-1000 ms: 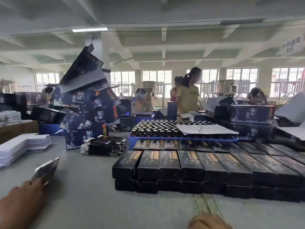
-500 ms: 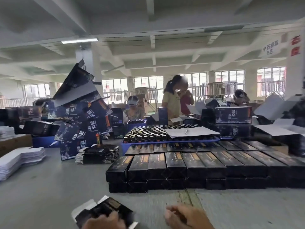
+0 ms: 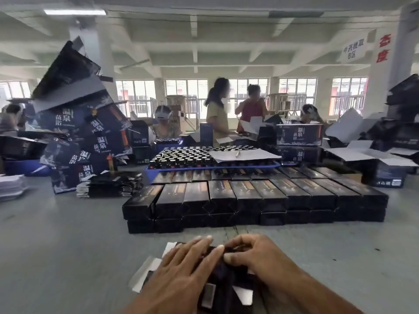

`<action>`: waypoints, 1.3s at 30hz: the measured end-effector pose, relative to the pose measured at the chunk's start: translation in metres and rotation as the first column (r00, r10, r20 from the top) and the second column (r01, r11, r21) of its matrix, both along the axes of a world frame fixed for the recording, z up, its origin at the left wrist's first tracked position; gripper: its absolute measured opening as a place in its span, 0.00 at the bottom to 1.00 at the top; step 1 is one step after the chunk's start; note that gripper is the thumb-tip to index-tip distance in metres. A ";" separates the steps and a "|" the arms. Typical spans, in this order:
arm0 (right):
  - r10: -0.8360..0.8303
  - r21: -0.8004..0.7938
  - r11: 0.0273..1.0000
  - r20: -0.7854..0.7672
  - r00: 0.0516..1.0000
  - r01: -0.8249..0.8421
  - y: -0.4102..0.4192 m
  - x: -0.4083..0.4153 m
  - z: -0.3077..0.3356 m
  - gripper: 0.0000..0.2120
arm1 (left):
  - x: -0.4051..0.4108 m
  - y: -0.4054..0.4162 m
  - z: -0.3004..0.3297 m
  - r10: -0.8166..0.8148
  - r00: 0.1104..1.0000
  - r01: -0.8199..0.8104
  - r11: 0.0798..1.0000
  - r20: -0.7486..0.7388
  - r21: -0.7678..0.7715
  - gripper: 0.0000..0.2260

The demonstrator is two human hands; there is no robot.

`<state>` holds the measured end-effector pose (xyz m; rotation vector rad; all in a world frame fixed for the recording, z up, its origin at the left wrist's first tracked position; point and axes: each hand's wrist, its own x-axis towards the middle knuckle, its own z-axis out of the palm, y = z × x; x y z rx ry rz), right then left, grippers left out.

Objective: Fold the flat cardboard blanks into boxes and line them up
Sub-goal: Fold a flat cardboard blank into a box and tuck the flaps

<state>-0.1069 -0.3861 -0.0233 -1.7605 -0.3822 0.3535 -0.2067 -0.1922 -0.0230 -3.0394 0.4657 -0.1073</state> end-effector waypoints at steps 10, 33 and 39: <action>0.071 0.144 0.987 -0.040 0.997 -0.064 0.005 -0.012 0.004 0.13 | 0.020 0.015 -0.008 -0.007 0.989 0.046 0.962 0.146 -0.268 0.58; 0.032 0.105 0.993 0.130 0.991 -0.046 0.004 -0.026 0.010 0.14 | 0.011 0.012 0.009 0.076 0.845 -0.005 0.991 0.530 -0.133 0.38; 0.110 0.096 0.989 0.070 0.991 -0.117 0.006 -0.029 0.010 0.10 | 0.009 0.013 0.010 0.043 0.843 0.025 0.993 0.536 -0.118 0.30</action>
